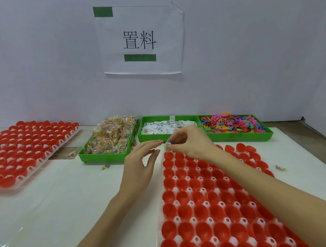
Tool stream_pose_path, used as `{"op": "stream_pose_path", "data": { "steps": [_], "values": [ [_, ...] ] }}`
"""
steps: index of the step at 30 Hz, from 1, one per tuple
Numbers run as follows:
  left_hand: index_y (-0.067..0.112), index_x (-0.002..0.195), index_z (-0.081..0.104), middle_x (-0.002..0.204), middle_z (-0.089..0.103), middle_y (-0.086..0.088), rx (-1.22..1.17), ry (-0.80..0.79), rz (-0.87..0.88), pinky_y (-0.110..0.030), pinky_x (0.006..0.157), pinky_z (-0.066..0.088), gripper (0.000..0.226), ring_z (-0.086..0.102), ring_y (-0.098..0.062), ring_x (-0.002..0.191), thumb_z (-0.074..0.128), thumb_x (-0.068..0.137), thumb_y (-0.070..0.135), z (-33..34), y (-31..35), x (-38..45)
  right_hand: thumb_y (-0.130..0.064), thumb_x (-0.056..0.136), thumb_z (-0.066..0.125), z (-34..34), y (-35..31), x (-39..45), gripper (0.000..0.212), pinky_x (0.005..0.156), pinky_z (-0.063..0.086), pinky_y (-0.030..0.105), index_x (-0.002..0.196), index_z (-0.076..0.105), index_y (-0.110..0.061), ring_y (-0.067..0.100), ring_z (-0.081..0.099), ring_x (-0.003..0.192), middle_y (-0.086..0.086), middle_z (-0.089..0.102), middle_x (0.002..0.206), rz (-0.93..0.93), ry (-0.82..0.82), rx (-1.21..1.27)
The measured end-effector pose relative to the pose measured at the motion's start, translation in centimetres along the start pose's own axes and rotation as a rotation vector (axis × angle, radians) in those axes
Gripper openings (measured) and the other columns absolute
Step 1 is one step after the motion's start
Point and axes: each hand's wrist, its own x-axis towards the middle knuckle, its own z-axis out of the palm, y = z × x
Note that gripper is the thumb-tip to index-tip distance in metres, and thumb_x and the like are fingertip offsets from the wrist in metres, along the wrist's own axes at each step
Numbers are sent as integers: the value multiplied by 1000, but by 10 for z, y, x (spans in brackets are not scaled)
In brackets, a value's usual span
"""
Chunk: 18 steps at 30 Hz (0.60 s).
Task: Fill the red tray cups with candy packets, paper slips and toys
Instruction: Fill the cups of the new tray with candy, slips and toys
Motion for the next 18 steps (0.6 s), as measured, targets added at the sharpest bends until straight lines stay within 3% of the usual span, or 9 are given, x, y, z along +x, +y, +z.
{"op": "stream_pose_path", "data": {
  "steps": [6, 11, 15, 18],
  "values": [
    [18, 109, 81, 110, 76, 14, -10, -67, 12, -28, 94, 55, 23, 68, 0, 107, 69, 96, 3, 4, -7, -1, -23, 82, 86, 6, 5, 2, 13, 69, 52, 6, 93, 81, -19, -3, 70, 74, -8, 77, 81, -24, -47, -95],
    [14, 109, 81, 112, 75, 10, -26, -67, -2, -33, 93, 57, 25, 68, -3, 108, 66, 96, -1, 9, -9, -2, -23, 85, 83, 13, 7, -1, 12, 78, 56, 18, 95, 82, -18, 4, 70, 80, -4, 77, 85, -40, -58, -157],
    [14, 123, 73, 127, 68, 10, -71, -19, -85, -27, 100, 53, 33, 60, -5, 124, 57, 101, -4, 7, -6, 0, -26, 87, 81, 8, 8, 2, 11, 72, 53, 11, 94, 81, -18, 2, 71, 79, -6, 77, 84, 15, 1, -44],
    [21, 132, 67, 134, 64, 14, -102, -41, -171, -26, 106, 48, 35, 54, -1, 130, 49, 107, 5, 5, -1, -1, -25, 86, 81, 0, 11, 6, 13, 79, 56, 19, 94, 81, -15, 5, 73, 82, -4, 78, 85, 82, 53, 106]
  ]
}}
